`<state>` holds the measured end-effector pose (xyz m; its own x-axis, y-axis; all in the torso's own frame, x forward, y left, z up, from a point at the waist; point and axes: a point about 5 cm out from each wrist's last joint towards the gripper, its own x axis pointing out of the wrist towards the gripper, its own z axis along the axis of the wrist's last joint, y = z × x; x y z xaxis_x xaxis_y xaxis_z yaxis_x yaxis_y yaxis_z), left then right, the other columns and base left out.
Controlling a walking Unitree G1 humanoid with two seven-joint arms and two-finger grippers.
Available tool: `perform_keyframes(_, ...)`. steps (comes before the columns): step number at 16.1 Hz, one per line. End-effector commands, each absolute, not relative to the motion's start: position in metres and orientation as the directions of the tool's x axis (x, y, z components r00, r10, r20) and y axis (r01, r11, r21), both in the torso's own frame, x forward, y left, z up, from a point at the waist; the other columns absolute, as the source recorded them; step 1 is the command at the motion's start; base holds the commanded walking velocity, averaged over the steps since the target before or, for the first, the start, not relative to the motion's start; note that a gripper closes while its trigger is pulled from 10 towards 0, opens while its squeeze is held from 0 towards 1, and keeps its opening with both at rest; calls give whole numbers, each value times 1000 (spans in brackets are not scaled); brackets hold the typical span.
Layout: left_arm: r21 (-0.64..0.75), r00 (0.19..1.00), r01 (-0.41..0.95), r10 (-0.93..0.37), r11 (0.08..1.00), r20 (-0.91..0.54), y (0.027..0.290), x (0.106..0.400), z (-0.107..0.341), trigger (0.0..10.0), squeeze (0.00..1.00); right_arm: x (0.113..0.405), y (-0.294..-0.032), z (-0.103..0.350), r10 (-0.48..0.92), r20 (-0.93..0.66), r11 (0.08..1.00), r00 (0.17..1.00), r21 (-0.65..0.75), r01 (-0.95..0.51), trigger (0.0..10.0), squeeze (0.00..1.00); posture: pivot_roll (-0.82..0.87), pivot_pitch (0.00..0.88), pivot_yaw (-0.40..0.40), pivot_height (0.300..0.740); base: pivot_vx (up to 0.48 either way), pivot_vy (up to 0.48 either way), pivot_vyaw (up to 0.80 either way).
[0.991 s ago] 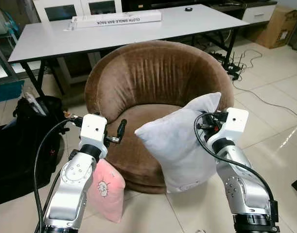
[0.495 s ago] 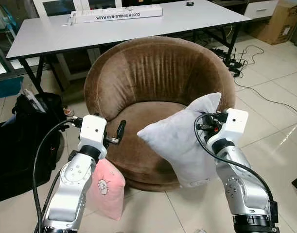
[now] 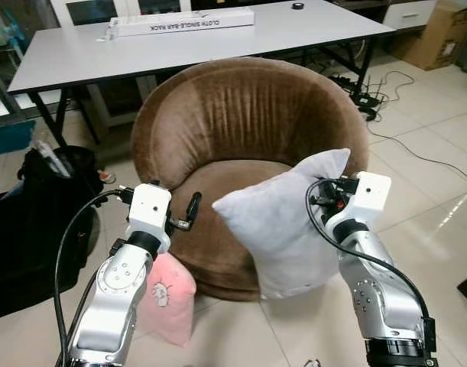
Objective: Move the pillow to the sofa from floor
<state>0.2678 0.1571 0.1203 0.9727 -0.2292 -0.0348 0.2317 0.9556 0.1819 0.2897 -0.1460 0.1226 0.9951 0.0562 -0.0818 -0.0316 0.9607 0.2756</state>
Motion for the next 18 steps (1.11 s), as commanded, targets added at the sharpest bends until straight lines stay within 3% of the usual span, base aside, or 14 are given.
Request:
perform_keyframes(1, 201, 972, 235, -236, 951, -21, 155, 269, 124, 10000, 0, 290, -147, 133, 59, -37, 962, 998, 270, -47, 10000, 0, -6, 0, 36, 740, 0, -371, 0)
perform_keyframes(5, 201, 972, 232, -234, 952, -16, 155, 271, 125, 10000, 0, 292, -145, 135, 74, -31, 963, 997, 262, -64, 10000, 0, -7, 0, 35, 740, 0, -368, 600)
perform_keyframes(10, 201, 974, 223, -225, 954, -13, 156, 273, 126, 10000, 0, 294, -145, 135, 71, -28, 961, 997, 269, -61, 10000, 0, -6, 0, 35, 740, 0, -369, 0)
perform_keyframes(18, 164, 985, 174, -171, 971, -32, 162, 279, 125, 10000, 0, 294, -147, 135, 51, -31, 962, 998, 269, -41, 10000, 0, -15, 0, 47, 740, 0, 120, 0)
